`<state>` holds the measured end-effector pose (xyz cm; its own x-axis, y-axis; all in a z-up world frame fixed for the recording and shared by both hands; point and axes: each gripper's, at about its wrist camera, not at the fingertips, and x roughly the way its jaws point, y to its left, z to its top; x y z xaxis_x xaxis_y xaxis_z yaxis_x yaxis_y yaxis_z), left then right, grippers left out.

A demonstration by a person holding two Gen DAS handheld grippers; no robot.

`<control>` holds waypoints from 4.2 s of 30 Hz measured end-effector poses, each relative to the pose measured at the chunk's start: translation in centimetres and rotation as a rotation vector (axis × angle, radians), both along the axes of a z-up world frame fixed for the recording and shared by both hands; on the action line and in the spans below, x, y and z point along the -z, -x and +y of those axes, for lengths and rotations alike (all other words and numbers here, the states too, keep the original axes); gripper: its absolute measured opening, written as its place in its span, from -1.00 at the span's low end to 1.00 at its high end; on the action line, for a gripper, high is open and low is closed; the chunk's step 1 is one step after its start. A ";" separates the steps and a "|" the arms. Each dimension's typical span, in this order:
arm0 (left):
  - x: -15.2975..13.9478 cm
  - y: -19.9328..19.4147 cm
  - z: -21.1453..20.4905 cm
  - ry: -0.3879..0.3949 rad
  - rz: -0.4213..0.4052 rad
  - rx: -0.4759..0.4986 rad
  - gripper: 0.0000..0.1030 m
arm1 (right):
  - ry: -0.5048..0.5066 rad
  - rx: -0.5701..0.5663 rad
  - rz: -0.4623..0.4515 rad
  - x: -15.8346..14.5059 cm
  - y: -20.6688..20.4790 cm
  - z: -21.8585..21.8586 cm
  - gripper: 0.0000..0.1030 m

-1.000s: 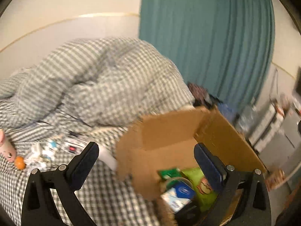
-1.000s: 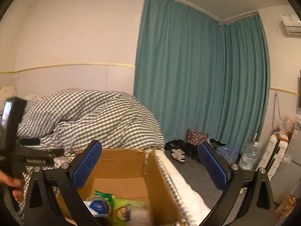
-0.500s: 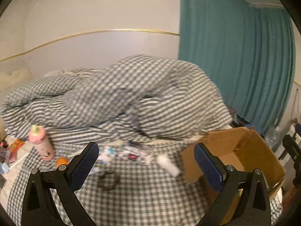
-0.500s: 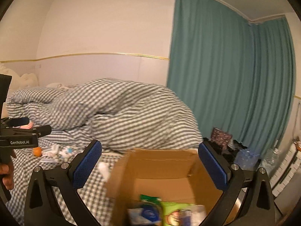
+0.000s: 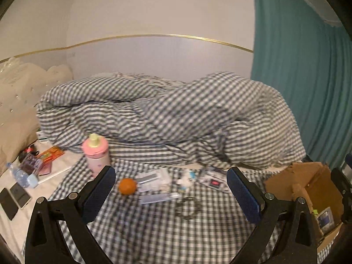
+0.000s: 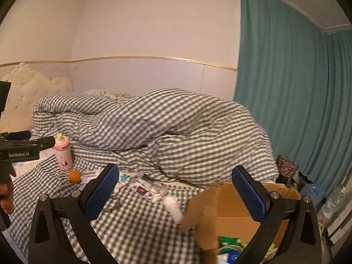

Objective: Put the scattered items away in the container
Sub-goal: 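Withdraw both tools from the box back over the bed items, then grasp the orange with the left tool while the right grasps the bead bracelet, then lift the orange and bead bracelet off the bed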

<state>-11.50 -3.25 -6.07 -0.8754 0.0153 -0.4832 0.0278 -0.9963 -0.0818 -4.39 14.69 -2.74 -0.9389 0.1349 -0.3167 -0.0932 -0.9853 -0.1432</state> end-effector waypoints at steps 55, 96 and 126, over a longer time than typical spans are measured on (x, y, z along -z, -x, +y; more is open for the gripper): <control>22.5 20.7 -9.6 0.045 -0.516 -0.020 0.89 | 0.051 -0.132 -0.593 19.2 20.0 -7.1 1.00; 16.6 13.9 -15.4 -0.038 -0.348 -0.126 0.09 | 0.014 -0.204 -0.721 25.9 24.7 -14.1 -0.56; 10.8 8.7 -13.7 -0.038 -0.257 -0.135 0.09 | 0.133 -0.220 -0.643 21.5 20.5 -10.4 -0.95</control>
